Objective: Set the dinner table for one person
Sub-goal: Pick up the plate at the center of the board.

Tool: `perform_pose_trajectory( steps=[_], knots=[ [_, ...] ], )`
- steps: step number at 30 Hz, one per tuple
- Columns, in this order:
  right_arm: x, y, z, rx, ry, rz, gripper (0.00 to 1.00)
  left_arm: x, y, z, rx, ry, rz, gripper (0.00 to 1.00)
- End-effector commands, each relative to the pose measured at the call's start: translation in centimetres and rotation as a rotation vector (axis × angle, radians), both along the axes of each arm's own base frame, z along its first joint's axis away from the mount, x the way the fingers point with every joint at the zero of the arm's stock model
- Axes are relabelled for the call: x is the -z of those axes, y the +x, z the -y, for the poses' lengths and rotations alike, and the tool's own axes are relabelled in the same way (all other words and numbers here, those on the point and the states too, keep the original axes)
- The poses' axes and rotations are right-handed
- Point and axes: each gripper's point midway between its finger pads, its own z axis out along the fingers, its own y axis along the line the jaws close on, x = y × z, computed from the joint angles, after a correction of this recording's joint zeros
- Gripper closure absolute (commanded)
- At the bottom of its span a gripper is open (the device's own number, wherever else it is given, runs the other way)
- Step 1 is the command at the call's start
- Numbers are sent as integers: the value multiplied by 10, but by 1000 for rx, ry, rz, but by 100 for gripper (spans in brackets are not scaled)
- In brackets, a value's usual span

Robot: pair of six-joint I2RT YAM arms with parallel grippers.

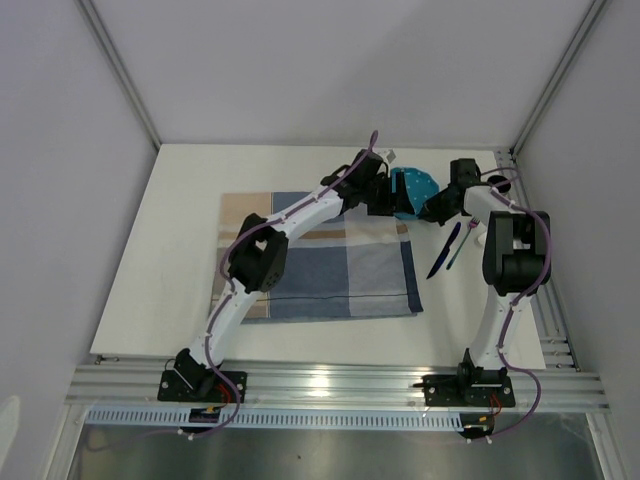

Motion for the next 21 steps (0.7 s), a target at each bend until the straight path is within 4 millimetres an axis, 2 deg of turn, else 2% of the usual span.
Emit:
perform_pose_trajectory(
  steps=[1, 2, 6, 11, 14, 21],
  knots=[
    [-35, -4, -24, -76, 6, 58, 100, 13, 0, 1, -38, 13, -60, 27],
    [-34, -7, -30, -92, 3, 57, 100, 23, -1, 0, -38, 27, -76, 27],
    [-31, -16, -42, -126, -15, 45, 100, 36, -1, -3, -47, 53, -91, 27],
    [-33, -25, -52, -160, -19, 41, 100, 33, 3, -2, -57, 43, -87, 27],
    [-37, -31, -51, -170, -44, 45, 100, 35, 4, -5, -78, 43, -115, 27],
    [-40, -50, -58, -198, -25, 36, 100, 41, 8, -23, -133, 93, -168, 32]
  ],
)
